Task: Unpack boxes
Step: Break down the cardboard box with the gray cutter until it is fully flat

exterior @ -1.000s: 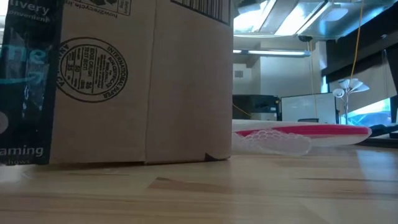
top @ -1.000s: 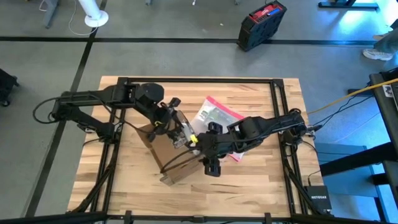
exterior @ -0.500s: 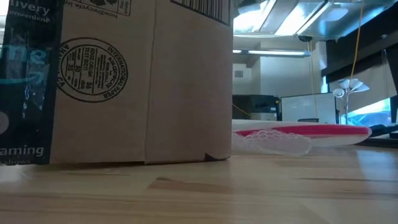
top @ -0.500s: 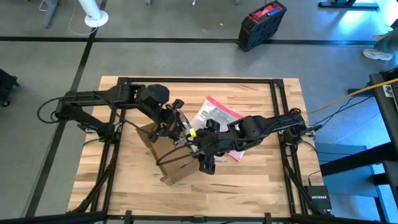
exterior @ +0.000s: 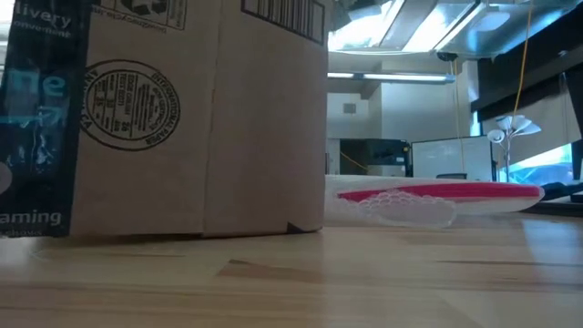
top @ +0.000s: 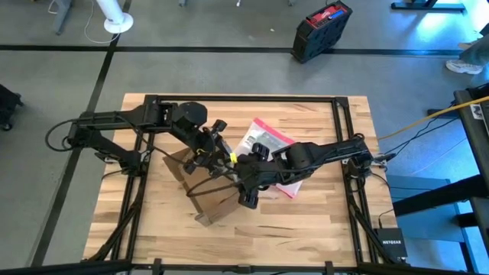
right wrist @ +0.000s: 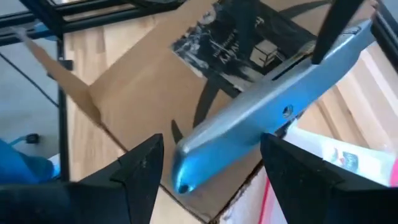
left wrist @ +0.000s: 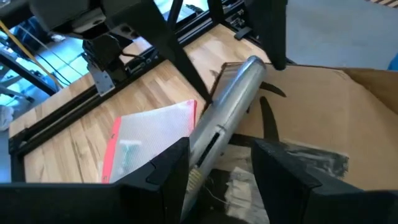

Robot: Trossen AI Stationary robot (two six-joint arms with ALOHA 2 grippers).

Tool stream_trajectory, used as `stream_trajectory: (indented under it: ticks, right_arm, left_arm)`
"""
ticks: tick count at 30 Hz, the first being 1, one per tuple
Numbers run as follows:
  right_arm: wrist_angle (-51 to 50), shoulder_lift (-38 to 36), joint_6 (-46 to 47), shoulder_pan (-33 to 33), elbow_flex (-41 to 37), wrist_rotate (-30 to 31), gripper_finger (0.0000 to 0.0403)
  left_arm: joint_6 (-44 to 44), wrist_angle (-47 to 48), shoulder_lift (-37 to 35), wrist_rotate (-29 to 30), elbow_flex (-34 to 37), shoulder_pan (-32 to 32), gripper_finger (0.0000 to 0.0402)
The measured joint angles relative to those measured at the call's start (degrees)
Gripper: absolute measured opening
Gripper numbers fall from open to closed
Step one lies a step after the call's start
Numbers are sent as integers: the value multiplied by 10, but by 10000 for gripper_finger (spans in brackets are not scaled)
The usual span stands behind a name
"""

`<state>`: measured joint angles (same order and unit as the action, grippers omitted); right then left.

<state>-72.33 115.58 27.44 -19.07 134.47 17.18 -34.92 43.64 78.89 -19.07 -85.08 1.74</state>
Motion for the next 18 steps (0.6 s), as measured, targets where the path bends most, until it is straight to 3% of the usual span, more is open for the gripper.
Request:
stream_trajectory:
  ticks: [11, 18]
  right_arm:
    - [-15, 9, 8, 0, 0, 19, 255]
    - [-12, 10, -7, 0, 0, 22, 188]
  left_arm:
    - [-7, 20, 8, 5, 0, 5, 164]
    - [-17, 21, 8, 10, 0, 5, 164]
